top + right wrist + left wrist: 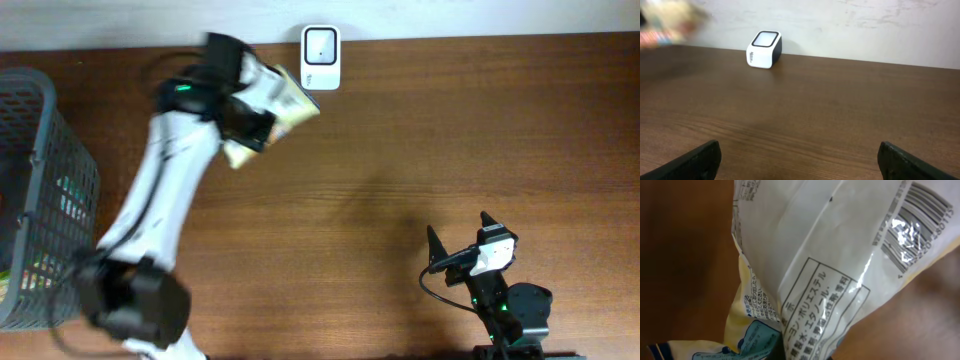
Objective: Scan the item barcode
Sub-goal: 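Carry the bag toward the scanner and drop it on the table, then reach the left gripper into the basket and grasp the green box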
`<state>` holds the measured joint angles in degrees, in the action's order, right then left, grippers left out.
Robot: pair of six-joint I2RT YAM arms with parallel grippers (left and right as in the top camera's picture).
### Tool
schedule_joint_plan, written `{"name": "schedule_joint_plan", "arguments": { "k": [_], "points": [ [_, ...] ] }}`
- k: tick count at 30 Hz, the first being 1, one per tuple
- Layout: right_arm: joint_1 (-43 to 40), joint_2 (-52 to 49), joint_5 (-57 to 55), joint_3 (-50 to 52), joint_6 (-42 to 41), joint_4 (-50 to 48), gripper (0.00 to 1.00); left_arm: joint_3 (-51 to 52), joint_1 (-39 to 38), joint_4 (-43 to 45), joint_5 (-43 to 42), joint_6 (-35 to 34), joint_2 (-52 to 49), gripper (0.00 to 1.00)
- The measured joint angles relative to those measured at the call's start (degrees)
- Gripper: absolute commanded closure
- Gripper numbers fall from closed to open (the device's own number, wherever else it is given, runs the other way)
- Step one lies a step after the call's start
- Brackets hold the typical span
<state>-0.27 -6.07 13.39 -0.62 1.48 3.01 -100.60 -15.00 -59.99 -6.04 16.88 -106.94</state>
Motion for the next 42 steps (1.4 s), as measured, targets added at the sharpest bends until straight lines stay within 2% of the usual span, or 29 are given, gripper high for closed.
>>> {"name": "schedule_joint_plan", "arguments": {
  "k": [4,5,6,7,8,12,14,18,20,21,24,29,34,37,42],
  "points": [
    [0.00,0.00,0.00,0.00,0.00,0.00,0.01,0.24,-5.31,-2.05,-0.61,3.34,-8.72,1.00],
    [0.00,0.00,0.00,0.00,-0.02,0.00,0.01,0.26,-6.56,-3.28,-1.22,3.69,-10.21,0.97],
    [0.00,0.00,0.00,0.00,-0.02,0.00,0.01,0.26,-7.39,-4.20,-1.49,3.78,-10.99,0.76],
    [0.00,0.00,0.00,0.00,-0.02,0.00,0.01,0.26,-8.39,-5.44,-1.73,3.93,-11.87,0.28],
    [0.00,0.00,0.00,0.00,0.02,0.00,0.01,0.26,-9.18,-6.40,-1.92,4.55,-12.52,0.01],
    [0.00,0.00,0.00,0.00,0.02,0.00,0.01,-0.72,-11.45,-8.57,-2.80,4.26,-13.77,0.01],
    [0.00,0.00,0.00,0.00,0.00,0.00,0.01,-5.66,-10.93,-10.78,-2.80,3.34,-14.03,0.01],
    [0.00,0.00,0.00,0.00,-0.02,0.02,0.01,-27.85,-7.26,-15.69,-0.96,-0.94,-13.90,0.01],
    [0.00,0.00,0.00,0.00,0.00,0.00,0.01,-41.16,-1.11,-18.99,3.28,-6.36,-12.22,0.01],
    [0.00,0.00,0.00,0.00,-0.02,0.00,0.01,-45.13,1.33,-21.03,3.89,-8.22,-11.80,0.01],
    [0.00,0.00,0.00,0.00,-0.02,0.00,0.01,-54.21,15.69,-25.00,6.34,-15.26,-8.87,0.01],
    [0.00,0.00,0.00,0.00,0.02,0.00,0.01,-55.43,38.27,-31.80,10.23,-23.56,-6.97,0.01],
    [0.00,0.00,0.00,0.00,0.02,0.00,0.01,-50.95,54.23,-31.45,10.56,-24.85,-6.95,0.00],
    [0.00,0.00,0.00,0.00,0.00,0.00,0.01,-41.77,58.03,-29.14,6.21,-21.31,-6.97,0.02],
    [0.00,0.00,0.00,0.00,0.02,0.00,0.01,-29.35,57.00,-23.96,-0.52,-14.23,-7.15,0.03]
  ]
}}
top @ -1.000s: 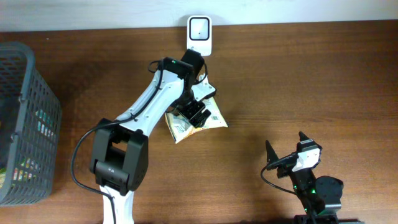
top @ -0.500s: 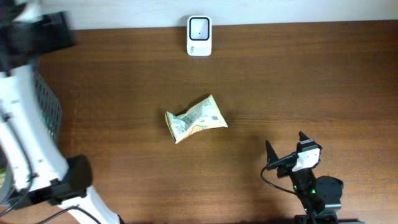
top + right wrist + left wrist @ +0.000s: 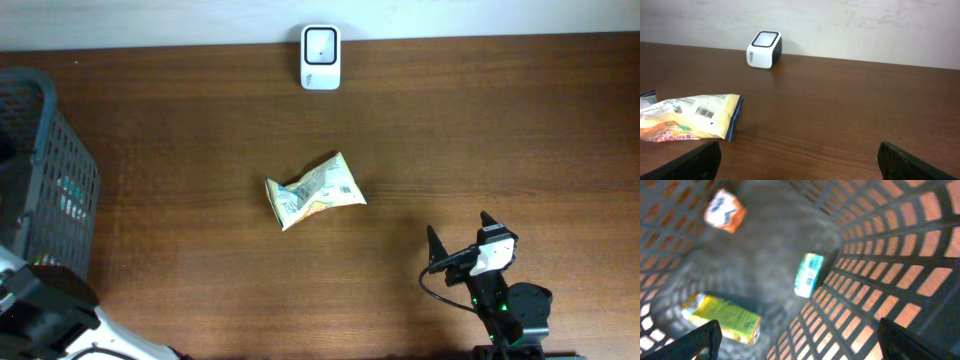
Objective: Scan the item barcode
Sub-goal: 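Reach the left gripper into the basket and grasp the green box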
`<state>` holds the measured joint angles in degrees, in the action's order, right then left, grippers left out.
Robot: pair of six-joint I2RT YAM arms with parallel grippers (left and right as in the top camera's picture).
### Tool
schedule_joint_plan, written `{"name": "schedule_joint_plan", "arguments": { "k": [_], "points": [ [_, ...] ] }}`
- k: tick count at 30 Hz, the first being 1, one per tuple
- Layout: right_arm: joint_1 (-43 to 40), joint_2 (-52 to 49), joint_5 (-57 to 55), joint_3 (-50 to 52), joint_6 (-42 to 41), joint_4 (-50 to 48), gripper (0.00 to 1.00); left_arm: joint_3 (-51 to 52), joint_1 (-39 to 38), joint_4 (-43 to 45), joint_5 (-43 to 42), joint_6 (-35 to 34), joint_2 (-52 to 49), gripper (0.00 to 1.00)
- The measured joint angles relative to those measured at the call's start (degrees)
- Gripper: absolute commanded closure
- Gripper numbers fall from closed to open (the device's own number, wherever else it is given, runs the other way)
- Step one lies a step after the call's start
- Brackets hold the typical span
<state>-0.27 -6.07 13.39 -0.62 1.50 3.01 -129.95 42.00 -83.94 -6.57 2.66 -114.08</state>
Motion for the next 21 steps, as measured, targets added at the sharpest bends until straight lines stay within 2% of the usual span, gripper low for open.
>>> {"name": "schedule_joint_plan", "arguments": {
  "k": [7,12,17,21],
  "points": [
    [0.00,0.00,0.00,0.00,-0.02,0.00,0.01,8.26,-5.11,7.15,0.66,2.62,0.00,0.03],
    [0.00,0.00,0.00,0.00,-0.02,0.00,0.01,11.85,-5.14,10.82,-0.57,2.75,1.70,0.04],
    [0.00,0.00,0.00,0.00,-0.04,0.00,0.01,13.99,-5.29,11.30,4.28,5.33,0.83,0.03],
    [0.00,0.00,0.00,0.00,0.00,0.00,0.01,14.14,-3.32,14.36,2.97,6.60,0.81,0.04]
  ]
}}
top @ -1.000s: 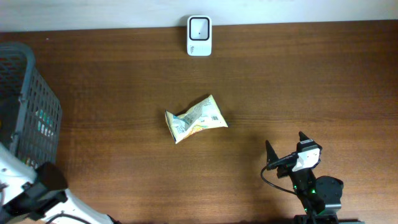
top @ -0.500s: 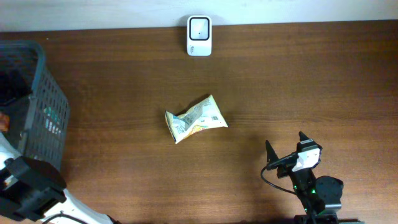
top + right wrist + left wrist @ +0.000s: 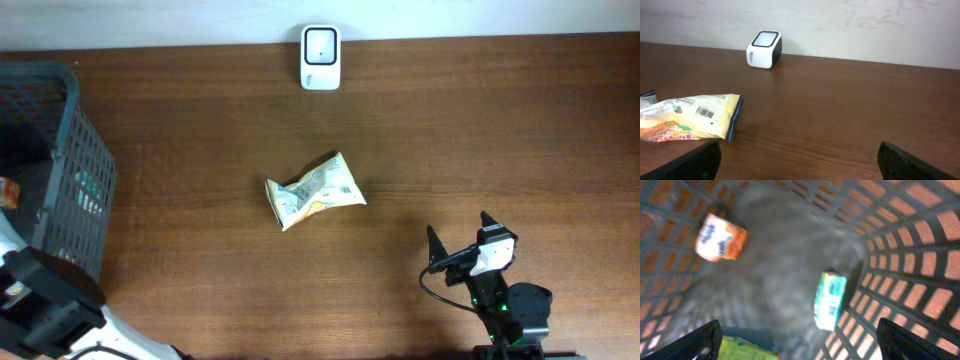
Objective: Scan the item barcode
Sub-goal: 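Reach the left gripper into the basket and grasp the green box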
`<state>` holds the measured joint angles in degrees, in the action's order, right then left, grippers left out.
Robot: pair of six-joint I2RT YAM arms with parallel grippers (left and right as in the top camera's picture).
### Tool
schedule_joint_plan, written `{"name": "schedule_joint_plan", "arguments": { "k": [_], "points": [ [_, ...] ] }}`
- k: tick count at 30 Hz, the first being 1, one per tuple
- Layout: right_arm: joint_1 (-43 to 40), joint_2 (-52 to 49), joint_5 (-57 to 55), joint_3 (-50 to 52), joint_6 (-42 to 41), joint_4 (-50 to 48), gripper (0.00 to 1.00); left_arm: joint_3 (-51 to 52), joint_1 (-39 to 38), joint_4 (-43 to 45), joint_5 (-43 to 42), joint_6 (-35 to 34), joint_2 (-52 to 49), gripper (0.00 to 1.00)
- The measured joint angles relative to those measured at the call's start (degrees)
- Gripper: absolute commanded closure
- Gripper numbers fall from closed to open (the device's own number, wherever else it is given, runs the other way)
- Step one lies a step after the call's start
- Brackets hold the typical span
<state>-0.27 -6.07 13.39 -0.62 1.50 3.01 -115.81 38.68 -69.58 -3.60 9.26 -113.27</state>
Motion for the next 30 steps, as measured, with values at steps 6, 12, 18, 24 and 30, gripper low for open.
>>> {"name": "schedule_joint_plan", "arguments": {
  "k": [6,12,18,24,30],
  "points": [
    [0.00,0.00,0.00,0.00,0.00,0.00,0.01,3.06,1.95,6.51,-1.99,6.88,0.00,0.05],
    [0.00,0.00,0.00,0.00,-0.02,0.00,0.01,9.94,1.90,9.90,-5.40,11.82,-2.91,0.13],
    [0.00,0.00,0.00,0.00,0.00,0.00,0.01,10.62,1.90,11.15,-8.33,12.50,-9.97,0.14],
    [0.00,0.00,0.00,0.00,0.00,0.00,0.01,10.62,1.90,11.61,-14.27,16.70,-11.41,0.12],
    [0.00,0.00,0.00,0.00,0.00,0.00,0.01,10.62,1.90,11.80,-15.93,18.16,-11.43,0.13]
  ]
}}
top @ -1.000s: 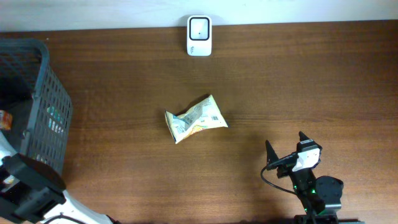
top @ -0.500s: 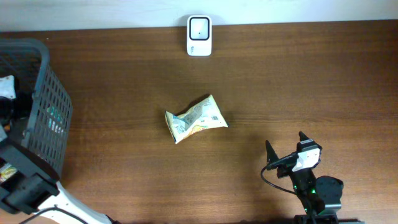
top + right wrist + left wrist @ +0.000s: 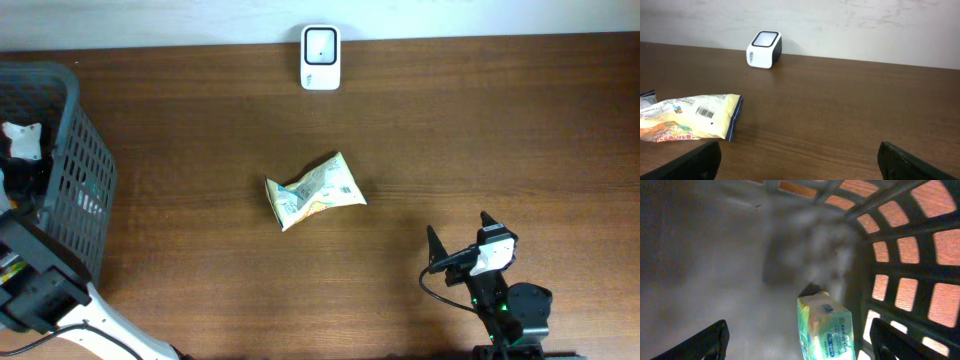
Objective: Scan the item barcode
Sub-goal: 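Reach the left gripper into the basket and grasp the green box, then place the small green box on the table beside the bag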
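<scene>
My left gripper (image 3: 799,345) is open and deep inside the grey mesh basket (image 3: 72,170). A green tissue-like pack (image 3: 825,325) stands against the basket wall between and just beyond its fingertips, touching neither. The white scanner (image 3: 320,44) sits at the table's far edge, also in the right wrist view (image 3: 764,49). A crumpled yellow snack bag (image 3: 314,190) lies mid-table with its barcode facing up (image 3: 687,117). My right gripper (image 3: 460,230) rests open at the near right with nothing in it (image 3: 800,160).
The basket stands at the table's left edge, and my left arm (image 3: 40,290) reaches into it from the near left corner. A pale wall (image 3: 840,25) runs behind the scanner. Bare wooden tabletop (image 3: 500,130) lies between the bag and the right arm.
My left gripper has gone lower into the basket and nearer the green pack. The orange and yellow items have left its view. The bag, scanner and right arm are unchanged.
My left gripper first held the snack bag up beside the scanner, barcode showing. Then the bag lay mid-table and the gripper was open above the basket's items. It was then closer to them, and now sits low by the green pack.
</scene>
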`<state>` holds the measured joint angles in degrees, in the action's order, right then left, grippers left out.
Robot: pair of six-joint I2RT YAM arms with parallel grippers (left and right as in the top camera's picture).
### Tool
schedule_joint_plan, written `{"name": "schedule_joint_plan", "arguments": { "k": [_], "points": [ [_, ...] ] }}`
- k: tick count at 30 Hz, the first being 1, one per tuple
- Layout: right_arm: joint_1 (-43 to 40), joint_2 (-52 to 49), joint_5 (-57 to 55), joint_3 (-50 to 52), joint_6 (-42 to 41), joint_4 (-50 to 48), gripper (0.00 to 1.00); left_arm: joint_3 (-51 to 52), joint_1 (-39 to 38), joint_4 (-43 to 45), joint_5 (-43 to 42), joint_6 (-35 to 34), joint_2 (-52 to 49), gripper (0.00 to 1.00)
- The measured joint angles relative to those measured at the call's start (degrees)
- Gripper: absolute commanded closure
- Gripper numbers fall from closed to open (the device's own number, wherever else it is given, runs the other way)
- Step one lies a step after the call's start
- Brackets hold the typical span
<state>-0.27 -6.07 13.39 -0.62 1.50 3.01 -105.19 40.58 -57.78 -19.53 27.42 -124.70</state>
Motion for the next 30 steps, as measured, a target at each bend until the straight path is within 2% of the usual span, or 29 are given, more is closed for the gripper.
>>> {"name": "schedule_joint_plan", "arguments": {
  "k": [5,7,10,11,13,15,18,22,27,28,30],
  "points": [
    [0.00,0.00,0.00,0.00,0.00,0.00,0.01,0.00,0.00,0.07,-1.36,0.04,-0.04,0.14],
    [0.00,0.00,0.00,0.00,-0.02,0.00,0.01,0.48,0.00,0.44,-1.31,0.04,-0.24,0.20],
    [0.00,0.00,0.00,0.00,0.00,0.00,0.01,2.93,0.00,1.29,-1.07,0.50,-2.27,0.42],
    [0.00,0.00,0.00,0.00,-0.02,0.00,0.01,3.26,0.00,1.44,-1.27,0.46,-3.15,0.59],
    [0.00,0.00,0.00,0.00,-0.02,0.00,0.01,3.26,0.00,1.51,-1.27,0.50,-3.23,0.72],
    [0.00,0.00,0.00,0.00,0.00,0.00,0.01,3.21,0.00,1.22,-1.01,-0.33,-3.28,0.81],
    [0.00,0.00,0.00,0.00,-0.02,0.00,0.01,-0.42,0.00,-3.69,-0.04,-0.94,-3.82,0.87],
    [0.00,0.00,0.00,0.00,-0.02,0.02,0.01,-15.43,0.00,-15.89,0.55,-2.71,-5.03,0.94],
    [0.00,0.00,0.00,0.00,-0.02,0.00,0.01,-46.05,-0.09,-33.03,0.46,-6.99,-5.05,0.93],
    [0.00,0.00,0.00,0.00,0.00,0.00,0.01,-54.73,-0.50,-36.70,0.09,-7.89,-4.66,0.93],
    [0.00,0.00,0.00,0.00,-0.02,0.00,0.01,-64.26,-1.70,-38.62,-0.02,-10.19,-4.07,0.93]
  ]
}}
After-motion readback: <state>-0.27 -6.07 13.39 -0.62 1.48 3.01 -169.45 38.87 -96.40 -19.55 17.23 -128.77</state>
